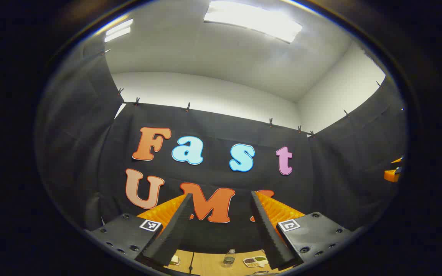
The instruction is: First push the handle of the pot to place it horizontally, then grasp the pot with both hands and set it on the induction cooktop.
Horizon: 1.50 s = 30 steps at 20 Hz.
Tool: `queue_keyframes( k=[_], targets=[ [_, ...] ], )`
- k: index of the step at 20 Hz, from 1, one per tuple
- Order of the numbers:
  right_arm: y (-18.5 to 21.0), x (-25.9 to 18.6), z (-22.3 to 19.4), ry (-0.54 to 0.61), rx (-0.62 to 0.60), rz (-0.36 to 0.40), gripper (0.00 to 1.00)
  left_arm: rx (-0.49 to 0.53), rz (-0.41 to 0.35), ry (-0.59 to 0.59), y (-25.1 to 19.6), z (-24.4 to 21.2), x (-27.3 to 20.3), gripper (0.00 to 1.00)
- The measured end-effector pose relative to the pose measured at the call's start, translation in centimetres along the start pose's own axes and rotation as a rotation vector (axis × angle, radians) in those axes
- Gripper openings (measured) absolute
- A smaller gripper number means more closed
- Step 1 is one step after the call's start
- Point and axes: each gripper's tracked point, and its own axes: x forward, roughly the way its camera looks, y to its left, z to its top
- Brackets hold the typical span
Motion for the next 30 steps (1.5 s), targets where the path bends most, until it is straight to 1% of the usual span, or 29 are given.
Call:
queue_keyframes(
  k=[4,5,6,7,8,9,14,17,20,21,22,24,25,26,27,29,30],
  targets=[
    [0.2,0.3,-0.2,0.003,0.005,0.010,0.95,0.011,0.021,0.002,0.5,0.1,-0.6,0.95],
    [0.2,0.4,-0.3,0.005,0.008,0.012,0.95,0.016,0.025,0.002,0.7,0.2,-0.7,0.92],
    [0.2,0.5,-0.3,0.006,0.010,0.015,0.95,0.021,0.027,0.002,0.8,0.3,-0.7,0.95],
    [0.3,0.6,-0.3,0.006,0.012,0.016,0.95,0.024,0.027,0.002,0.9,0.3,-0.7,0.95],
    [0.4,0.7,-0.2,0.002,0.013,0.020,0.95,0.026,0.028,0.000,1.0,0.3,-0.7,0.98],
    [0.5,0.8,-0.1,-0.001,0.015,0.021,0.95,0.029,0.032,0.000,1.2,0.3,-0.8,0.95],
    [1.3,1.5,0.0,-0.012,0.025,0.031,0.95,0.070,0.064,-0.005,2.7,0.5,-1.3,0.95],
    [2.1,1.8,0.1,-0.022,0.036,0.043,0.95,0.078,0.086,-0.006,3.9,0.6,-2.0,0.95],
    [3.1,2.0,-0.2,-0.025,0.044,0.059,0.95,0.076,0.098,0.019,4.6,-0.3,-2.2,0.95],
    [3.4,2.1,-0.4,-0.023,0.049,0.063,0.95,0.076,0.099,0.032,4.7,-0.6,-2.4,0.92],
    [3.6,2.2,-0.7,-0.021,0.052,0.067,0.95,0.078,0.101,0.046,4.7,-1.1,-2.5,0.95],
    [3.8,2.3,-1.2,-0.012,0.056,0.073,0.95,0.082,0.101,0.069,4.7,-2.0,-2.8,0.95],
    [3.9,2.4,-1.4,-0.009,0.057,0.076,0.95,0.080,0.095,0.082,4.4,-2.7,-3.0,0.97],
    [3.9,2.4,-1.5,-0.005,0.056,0.077,0.95,0.078,0.090,0.097,4.1,-3.4,-3.2,0.94],
    [3.7,2.4,-1.7,-0.004,0.056,0.077,0.95,0.075,0.087,0.117,3.9,-4.2,-3.3,0.94],
    [3.4,2.3,-2.2,0.005,0.058,0.079,0.95,0.059,0.070,0.173,3.0,-6.3,-3.6,0.82],
    [3.2,2.3,-2.5,0.013,0.058,0.080,0.95,0.050,0.059,0.206,2.4,-7.5,-3.6,0.77]
  ],
)
